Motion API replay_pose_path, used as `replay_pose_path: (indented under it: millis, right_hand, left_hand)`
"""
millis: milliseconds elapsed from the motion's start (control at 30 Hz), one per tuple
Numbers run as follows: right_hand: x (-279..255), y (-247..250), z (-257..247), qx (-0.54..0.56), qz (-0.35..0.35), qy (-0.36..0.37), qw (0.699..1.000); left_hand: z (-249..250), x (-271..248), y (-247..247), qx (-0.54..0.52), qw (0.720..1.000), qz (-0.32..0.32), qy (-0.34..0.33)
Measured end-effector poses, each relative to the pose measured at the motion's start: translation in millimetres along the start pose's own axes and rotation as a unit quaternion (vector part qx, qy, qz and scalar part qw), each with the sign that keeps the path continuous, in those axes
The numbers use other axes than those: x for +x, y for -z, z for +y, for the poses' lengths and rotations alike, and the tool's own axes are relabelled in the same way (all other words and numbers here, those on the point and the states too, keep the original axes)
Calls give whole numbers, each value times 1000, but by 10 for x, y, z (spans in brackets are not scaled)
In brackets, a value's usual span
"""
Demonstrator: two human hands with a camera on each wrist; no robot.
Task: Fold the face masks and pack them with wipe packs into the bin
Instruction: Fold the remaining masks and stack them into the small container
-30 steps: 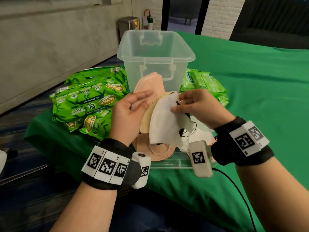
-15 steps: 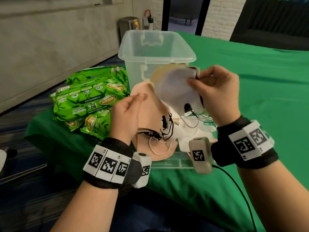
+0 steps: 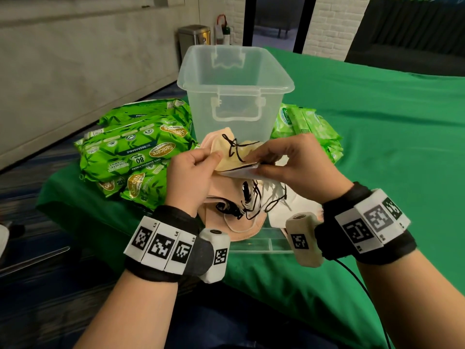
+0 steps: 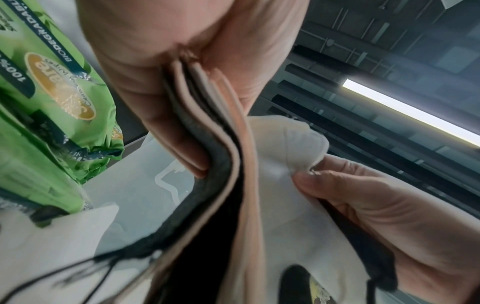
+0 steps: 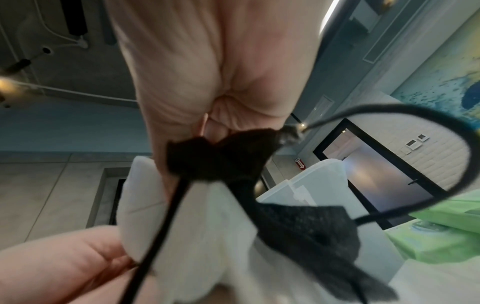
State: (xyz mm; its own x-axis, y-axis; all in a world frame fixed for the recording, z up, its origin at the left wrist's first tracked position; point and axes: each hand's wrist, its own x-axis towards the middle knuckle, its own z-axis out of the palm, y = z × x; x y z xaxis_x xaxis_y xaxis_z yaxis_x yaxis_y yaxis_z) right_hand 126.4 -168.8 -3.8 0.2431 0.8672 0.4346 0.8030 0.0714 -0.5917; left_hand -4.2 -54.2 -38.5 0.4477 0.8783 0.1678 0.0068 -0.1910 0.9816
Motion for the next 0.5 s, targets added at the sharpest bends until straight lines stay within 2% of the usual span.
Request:
replay_pose_path:
  millis: [100,200,267,333,400,500]
  right_hand:
    - [-29,99,65,30,-9,-29,999]
    - [-31,243,166,54,41,-67,995]
    - [-22,335,210,86,84,-74,990]
    - [-8,378,198,131,95,-71,984]
    - [3,362,116,183,59,-60,980]
    - [44,203,-23,211,-38,-49,975]
  left_hand:
    - [-25,49,47,25,999,22,-8]
    - [-58,104,84,56,997,45,-37]
    - [-74,127,91,75,994,58,-51]
    - [-83,132,82,98,991,65,-63]
    - [-75,115,59,116,988,58,-85]
    - [-50,86,5,109,989,16,-95]
